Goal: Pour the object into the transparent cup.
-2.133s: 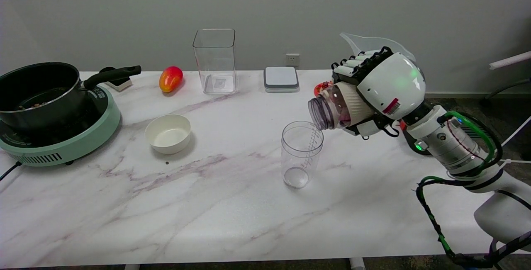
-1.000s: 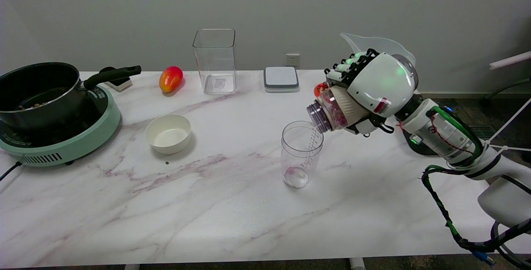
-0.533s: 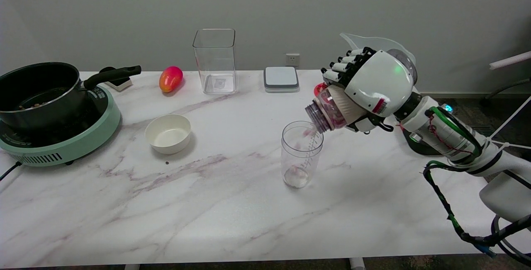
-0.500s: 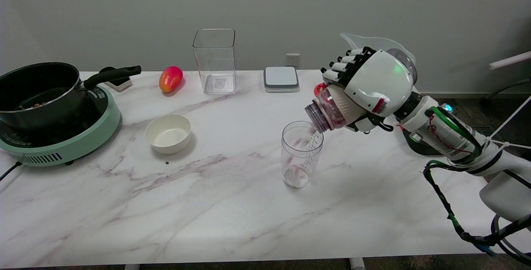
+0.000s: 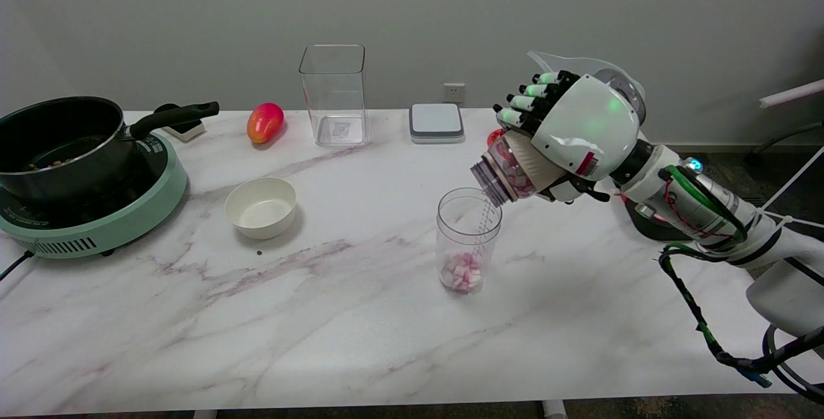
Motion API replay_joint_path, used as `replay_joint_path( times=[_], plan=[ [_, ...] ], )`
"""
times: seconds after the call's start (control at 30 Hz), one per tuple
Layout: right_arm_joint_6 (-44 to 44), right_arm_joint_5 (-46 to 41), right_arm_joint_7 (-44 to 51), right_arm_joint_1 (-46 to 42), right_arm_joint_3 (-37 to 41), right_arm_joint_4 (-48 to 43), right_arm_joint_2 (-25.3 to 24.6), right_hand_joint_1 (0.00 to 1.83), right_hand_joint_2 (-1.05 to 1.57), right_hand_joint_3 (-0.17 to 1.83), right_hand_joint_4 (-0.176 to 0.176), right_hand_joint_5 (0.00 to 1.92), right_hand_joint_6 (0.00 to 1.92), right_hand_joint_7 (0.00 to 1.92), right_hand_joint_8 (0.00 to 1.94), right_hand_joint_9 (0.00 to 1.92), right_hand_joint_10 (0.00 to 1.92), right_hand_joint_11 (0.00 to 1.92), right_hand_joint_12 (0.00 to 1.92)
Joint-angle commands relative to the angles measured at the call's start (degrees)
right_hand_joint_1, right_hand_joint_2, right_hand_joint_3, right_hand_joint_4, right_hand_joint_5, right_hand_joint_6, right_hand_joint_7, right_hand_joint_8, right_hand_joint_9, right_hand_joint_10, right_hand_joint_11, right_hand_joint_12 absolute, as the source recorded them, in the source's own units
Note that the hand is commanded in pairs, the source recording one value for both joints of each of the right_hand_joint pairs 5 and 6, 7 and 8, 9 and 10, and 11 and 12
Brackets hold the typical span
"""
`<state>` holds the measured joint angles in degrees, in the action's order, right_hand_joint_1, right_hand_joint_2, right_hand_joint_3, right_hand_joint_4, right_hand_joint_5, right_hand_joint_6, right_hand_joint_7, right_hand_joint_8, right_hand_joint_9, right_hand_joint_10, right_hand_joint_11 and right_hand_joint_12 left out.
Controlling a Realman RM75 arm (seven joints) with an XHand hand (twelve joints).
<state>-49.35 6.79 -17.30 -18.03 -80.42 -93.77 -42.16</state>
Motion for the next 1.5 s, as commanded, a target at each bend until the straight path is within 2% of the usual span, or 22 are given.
replay_joint_path(
  times=[0.03, 0.67, 1.5],
  plan=[
    [-1.35, 3.18, -0.61, 0.03, 1.58, -0.28, 0.00, 1.35, 1.12, 0.57, 0.000, 1.42, 1.42, 1.65, 1.65, 1.45, 1.45, 1.28, 1.28],
    [-1.84, 9.12, -3.46, 0.65, 4.16, -2.03, 0.15, 1.34, 1.12, 0.53, 0.000, 1.42, 1.42, 1.63, 1.63, 1.43, 1.43, 1.27, 1.27],
    [-1.92, 14.98, -5.97, 4.83, 3.45, -1.79, 1.19, 1.31, 1.13, 0.48, 0.000, 1.42, 1.42, 1.63, 1.63, 1.42, 1.42, 1.26, 1.26]
  ],
)
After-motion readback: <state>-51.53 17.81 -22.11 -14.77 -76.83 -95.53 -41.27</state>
